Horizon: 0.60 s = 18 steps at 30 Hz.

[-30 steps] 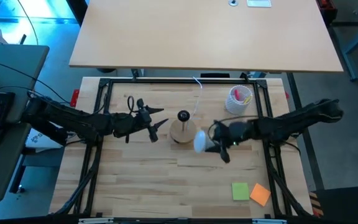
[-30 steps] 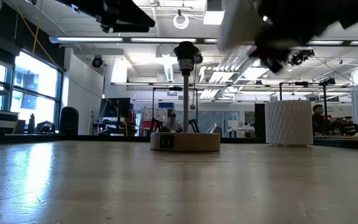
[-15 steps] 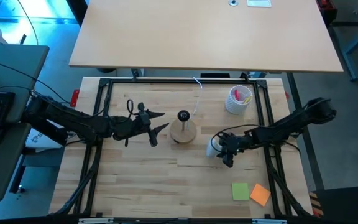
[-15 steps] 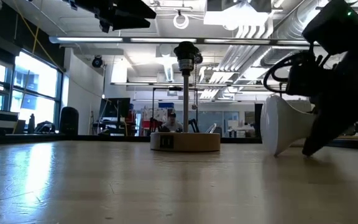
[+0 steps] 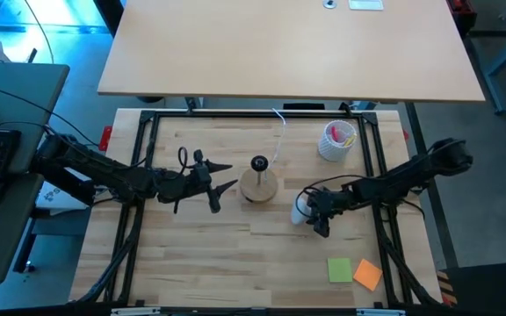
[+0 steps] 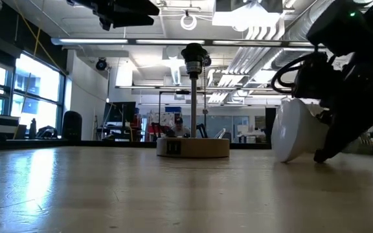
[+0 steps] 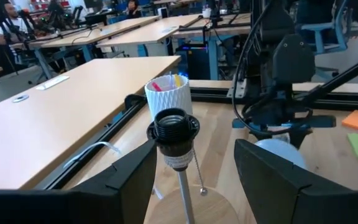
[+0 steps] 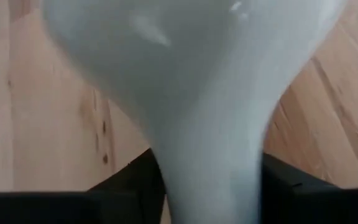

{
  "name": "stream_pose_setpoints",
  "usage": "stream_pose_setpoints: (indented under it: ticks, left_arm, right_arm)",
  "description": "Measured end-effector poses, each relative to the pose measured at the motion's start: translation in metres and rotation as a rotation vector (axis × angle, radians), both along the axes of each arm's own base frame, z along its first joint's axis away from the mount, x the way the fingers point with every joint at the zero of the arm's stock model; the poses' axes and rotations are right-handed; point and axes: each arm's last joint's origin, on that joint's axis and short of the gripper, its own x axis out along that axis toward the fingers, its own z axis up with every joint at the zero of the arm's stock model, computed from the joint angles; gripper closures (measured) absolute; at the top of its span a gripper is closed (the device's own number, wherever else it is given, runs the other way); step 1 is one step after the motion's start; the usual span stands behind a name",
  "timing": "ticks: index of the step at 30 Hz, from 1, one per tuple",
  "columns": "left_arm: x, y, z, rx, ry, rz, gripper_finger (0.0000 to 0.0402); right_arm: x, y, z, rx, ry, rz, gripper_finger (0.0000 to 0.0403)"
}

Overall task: Screw lightbulb
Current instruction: Insert the white lightbulb into the desk lamp

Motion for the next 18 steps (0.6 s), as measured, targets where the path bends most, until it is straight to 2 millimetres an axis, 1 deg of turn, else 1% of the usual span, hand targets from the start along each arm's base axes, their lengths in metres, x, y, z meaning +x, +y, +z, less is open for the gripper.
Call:
stream_pose_setpoints:
  ticks: [3,5,8,10,18]
  left_arm:
    - [0.0,0.0,0.0,-0.004,-0.001,0.001,0.019]
    - [0.0,0.0,0.0,-0.003,0.003,0.001,0.019]
    - [0.0,0.0,-0.001,0.0,0.012,0.001,0.019]
    - [0.0,0.0,-0.002,0.001,0.019,0.001,0.019]
    - [-0.001,0.0,-0.003,-0.004,0.027,0.003,0.019]
  right_arm:
    - [0.004,-0.004,0.008,-0.013,0.077,0.025,0.019]
    - [0.006,-0.006,0.014,-0.036,0.119,0.053,0.018]
    - [0.01,-0.007,0.022,-0.078,0.153,0.095,0.0175]
    - [0.014,-0.006,0.028,-0.086,0.139,0.115,0.0175]
    - [0.018,-0.007,0.026,-0.09,0.118,0.129,0.0173]
